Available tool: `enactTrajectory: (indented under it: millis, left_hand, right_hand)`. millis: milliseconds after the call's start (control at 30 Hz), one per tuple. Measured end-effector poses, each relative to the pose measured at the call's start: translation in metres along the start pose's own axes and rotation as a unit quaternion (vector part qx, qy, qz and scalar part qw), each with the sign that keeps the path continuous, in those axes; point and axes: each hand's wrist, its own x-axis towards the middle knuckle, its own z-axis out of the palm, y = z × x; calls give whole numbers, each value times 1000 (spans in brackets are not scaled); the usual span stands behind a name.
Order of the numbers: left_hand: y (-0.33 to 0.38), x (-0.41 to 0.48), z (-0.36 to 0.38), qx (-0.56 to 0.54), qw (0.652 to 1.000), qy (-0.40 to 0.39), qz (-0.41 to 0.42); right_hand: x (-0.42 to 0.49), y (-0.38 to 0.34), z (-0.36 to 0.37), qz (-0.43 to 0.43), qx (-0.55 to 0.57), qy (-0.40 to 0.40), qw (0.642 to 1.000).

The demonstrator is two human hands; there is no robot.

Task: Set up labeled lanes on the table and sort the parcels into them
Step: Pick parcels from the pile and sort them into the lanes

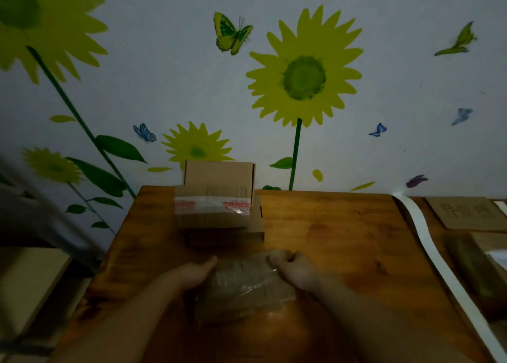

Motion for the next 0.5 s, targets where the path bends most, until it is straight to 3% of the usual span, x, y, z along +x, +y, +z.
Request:
enactTrajectory:
  millis: [67,333,500]
  left_hand:
    - [0,-11,23,-2,1000,14,11]
    - [32,-72,101,-214,972,35,87]
    - [55,-106,134,-305,943,52,121]
  right_hand:
    - [-7,19,-6,0,-12,20,1000]
    - [-48,60,-65,-59,84,73,992]
    - [-80,61,-109,-66,210,142,965]
